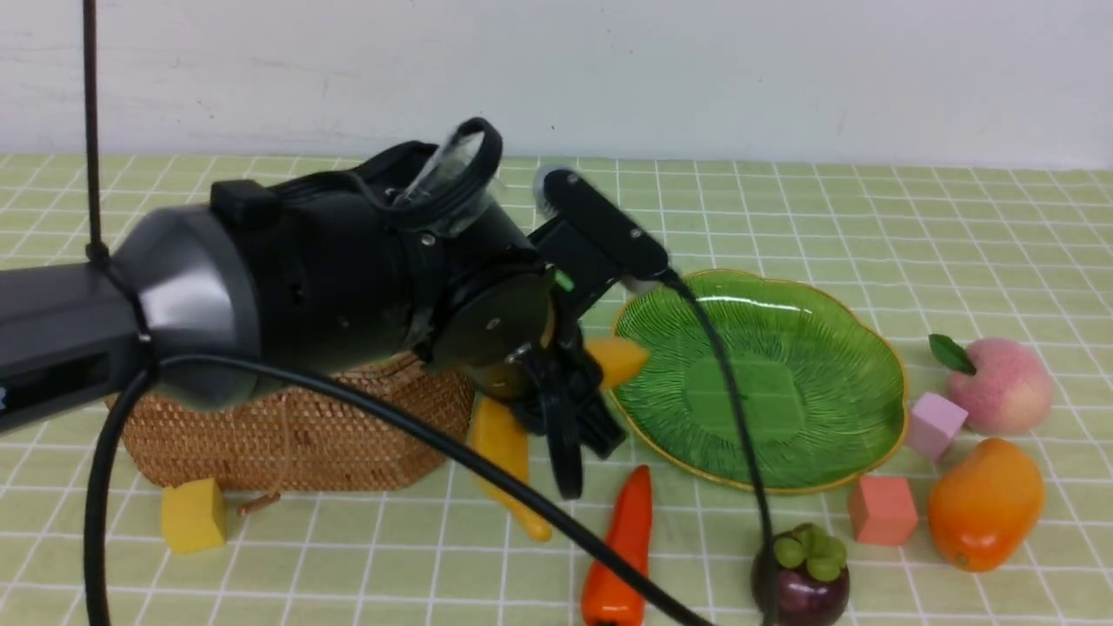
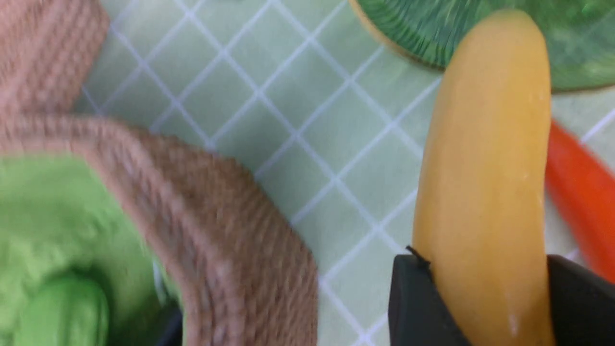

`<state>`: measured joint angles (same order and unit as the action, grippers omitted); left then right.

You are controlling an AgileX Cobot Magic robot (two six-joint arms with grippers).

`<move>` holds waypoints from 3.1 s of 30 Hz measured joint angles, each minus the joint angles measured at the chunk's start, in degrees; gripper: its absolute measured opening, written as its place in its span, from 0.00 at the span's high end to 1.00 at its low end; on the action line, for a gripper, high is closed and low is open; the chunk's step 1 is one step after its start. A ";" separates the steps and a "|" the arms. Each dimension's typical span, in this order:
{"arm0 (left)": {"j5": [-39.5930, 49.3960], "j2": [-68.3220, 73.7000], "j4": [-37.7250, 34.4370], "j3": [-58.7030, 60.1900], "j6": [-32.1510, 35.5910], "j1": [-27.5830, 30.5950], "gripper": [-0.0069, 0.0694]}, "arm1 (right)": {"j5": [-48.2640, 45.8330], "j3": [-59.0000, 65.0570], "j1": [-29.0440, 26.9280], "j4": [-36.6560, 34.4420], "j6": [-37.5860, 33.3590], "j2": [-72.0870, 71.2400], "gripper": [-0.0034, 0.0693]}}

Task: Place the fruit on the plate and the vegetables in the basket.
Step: Use the left arm to grab a banana and put it into the right plate, then use the left arm to grab a carrot and put it into the left basket

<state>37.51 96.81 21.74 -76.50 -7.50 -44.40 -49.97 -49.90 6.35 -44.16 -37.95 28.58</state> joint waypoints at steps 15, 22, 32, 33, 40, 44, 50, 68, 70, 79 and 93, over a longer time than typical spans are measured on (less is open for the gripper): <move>-16.82 21.73 0.30 -24.03 6.10 -2.73 0.51 | -0.74 -0.05 0.00 0.87 -0.58 0.00 0.91; -17.55 26.32 1.25 -27.39 6.28 -2.68 0.32 | -0.74 -0.05 0.00 2.09 -0.58 0.00 0.91; -8.98 22.14 -0.94 -27.54 6.28 -2.68 0.08 | -0.74 -0.05 0.00 2.68 -0.58 0.00 0.91; -6.18 20.70 -2.17 -27.54 6.28 -2.68 0.11 | -0.80 -0.05 0.00 2.85 -0.58 0.00 0.91; 11.76 9.56 -7.92 -27.56 3.92 -2.68 0.62 | -3.31 -0.10 0.00 3.55 1.68 0.00 0.91; 23.02 3.17 -12.91 -27.79 0.78 -2.68 0.93 | -8.15 -0.16 0.00 4.93 4.35 -0.58 0.91; 32.74 1.95 -17.14 -25.69 -4.26 -2.68 0.93 | -13.15 -0.34 0.00 7.75 7.18 -2.44 0.91; 28.27 6.46 -27.02 -8.40 -7.30 -2.68 0.47 | -17.63 -0.50 0.00 12.01 11.28 -4.68 0.90; 26.43 8.35 -27.14 -8.26 -8.13 -2.68 0.34 | -17.63 -0.50 0.00 12.01 11.28 -4.68 0.90; 18.83 15.30 -24.81 -8.19 -8.53 -2.68 0.10 | -17.63 -0.52 0.00 12.01 11.33 -4.68 0.90; 17.30 19.81 -21.74 -8.19 -8.53 -2.68 0.39 | -17.63 -0.52 0.00 12.07 11.33 -4.68 0.90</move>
<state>54.81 116.62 0.00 -84.70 -16.03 -47.08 -67.60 -50.42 6.35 -32.09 -26.62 23.90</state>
